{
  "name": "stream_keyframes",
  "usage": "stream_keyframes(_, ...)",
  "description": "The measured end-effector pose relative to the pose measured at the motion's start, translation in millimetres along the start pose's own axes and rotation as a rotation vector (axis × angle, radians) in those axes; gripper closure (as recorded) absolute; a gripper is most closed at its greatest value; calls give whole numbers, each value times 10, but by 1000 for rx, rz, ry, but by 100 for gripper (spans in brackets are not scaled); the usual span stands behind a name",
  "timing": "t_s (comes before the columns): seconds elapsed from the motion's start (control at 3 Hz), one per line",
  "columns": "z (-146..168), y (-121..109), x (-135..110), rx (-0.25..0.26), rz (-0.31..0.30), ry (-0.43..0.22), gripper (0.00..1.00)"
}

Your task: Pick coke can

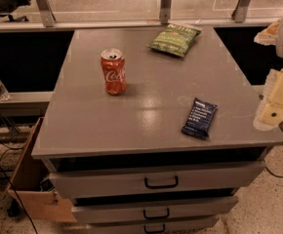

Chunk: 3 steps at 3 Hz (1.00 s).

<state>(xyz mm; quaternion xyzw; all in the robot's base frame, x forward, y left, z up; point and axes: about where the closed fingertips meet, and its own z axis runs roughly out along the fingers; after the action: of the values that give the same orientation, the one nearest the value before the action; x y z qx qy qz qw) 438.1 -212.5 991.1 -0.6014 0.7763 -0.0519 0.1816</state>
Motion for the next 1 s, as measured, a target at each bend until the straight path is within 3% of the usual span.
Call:
stream_keyframes(0.67, 11, -31, -33, -25, -13, -38, 0)
stream_keyframes(1.0, 364, -65, -342, -91, 3, -153, 0)
